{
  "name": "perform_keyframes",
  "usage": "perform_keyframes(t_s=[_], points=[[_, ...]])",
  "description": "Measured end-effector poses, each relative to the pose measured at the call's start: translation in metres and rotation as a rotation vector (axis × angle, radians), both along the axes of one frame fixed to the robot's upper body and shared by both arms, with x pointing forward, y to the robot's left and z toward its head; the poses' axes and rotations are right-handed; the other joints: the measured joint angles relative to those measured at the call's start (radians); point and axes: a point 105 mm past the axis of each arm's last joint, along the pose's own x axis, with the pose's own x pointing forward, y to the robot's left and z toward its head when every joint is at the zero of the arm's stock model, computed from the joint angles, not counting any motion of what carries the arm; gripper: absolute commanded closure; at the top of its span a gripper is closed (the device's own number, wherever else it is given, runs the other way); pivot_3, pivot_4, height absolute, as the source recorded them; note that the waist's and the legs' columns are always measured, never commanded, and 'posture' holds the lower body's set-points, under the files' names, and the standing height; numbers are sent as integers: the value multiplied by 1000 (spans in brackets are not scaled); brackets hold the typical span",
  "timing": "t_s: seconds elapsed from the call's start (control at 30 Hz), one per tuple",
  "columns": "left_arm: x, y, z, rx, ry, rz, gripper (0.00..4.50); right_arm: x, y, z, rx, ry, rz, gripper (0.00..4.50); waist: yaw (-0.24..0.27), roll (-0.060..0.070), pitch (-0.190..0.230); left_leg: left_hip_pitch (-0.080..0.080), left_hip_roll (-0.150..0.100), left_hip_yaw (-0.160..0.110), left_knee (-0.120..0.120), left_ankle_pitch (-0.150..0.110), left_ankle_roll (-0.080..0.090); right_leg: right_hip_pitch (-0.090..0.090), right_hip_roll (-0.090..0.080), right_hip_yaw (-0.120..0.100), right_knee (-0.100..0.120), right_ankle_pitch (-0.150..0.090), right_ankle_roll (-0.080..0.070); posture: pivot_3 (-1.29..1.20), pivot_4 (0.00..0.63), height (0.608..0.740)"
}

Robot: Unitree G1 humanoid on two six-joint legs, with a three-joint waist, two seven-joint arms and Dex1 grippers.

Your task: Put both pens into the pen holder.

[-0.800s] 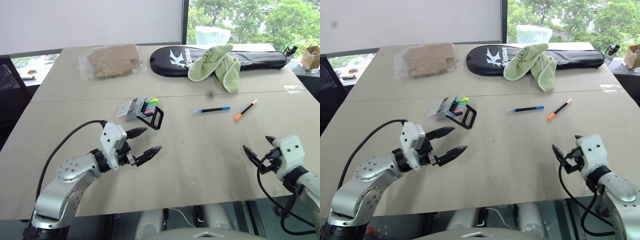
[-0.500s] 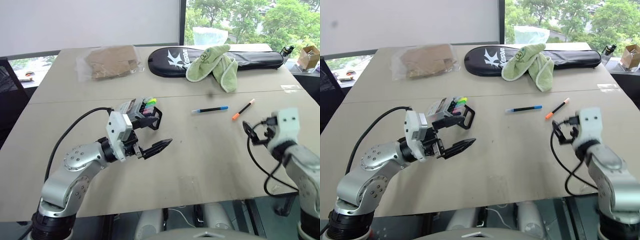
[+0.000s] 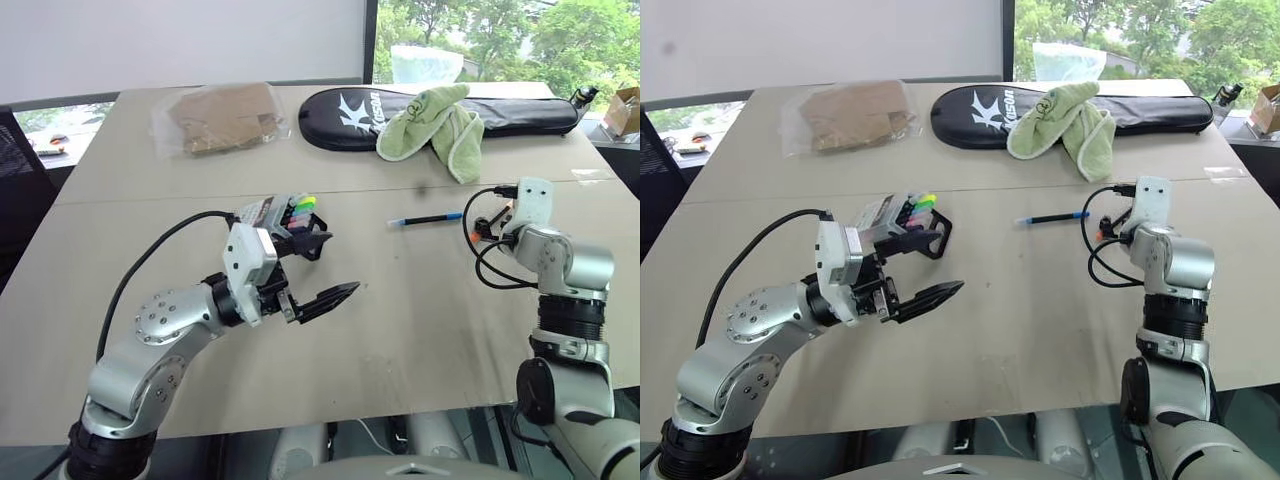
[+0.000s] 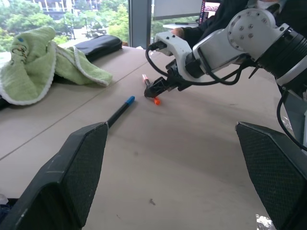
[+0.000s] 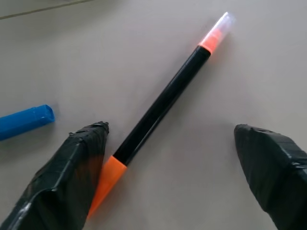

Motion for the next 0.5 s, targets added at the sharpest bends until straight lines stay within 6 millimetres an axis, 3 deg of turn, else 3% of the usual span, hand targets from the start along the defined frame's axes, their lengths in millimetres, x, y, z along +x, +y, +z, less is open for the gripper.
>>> perform_keyframes(t_s=[0.17,0.23,0.3,0.43,0.5], points=[[-1,1,-2,-23,22,35,0,-4,-15,0,-75,17,23,3711,4,0,0,1,0,-1,1,0,0,1,0,0,0,-2,-3,0,150,740],[-1,-1,1,-48,28,37,0,-9,-20,0,-94,18,31,4395,3,-1,-1,2,0,-1,1,0,0,3,0,0,0,-2,-3,0,150,740],[0,-2,4,-82,46,40,0,-13,-22,1,-99,20,39,4395,2,-1,-1,3,0,-1,2,0,0,3,0,0,1,-2,-3,0,150,740],[13,-7,15,-168,126,68,0,-50,-26,-10,-9,65,67,4395,14,0,-1,2,0,-4,2,0,0,4,1,-2,1,0,1,0,150,740],[15,-7,14,-171,143,69,0,-52,-25,-9,0,67,73,4395,7,0,0,3,0,-2,1,0,0,4,1,-1,1,0,1,0,150,740]])
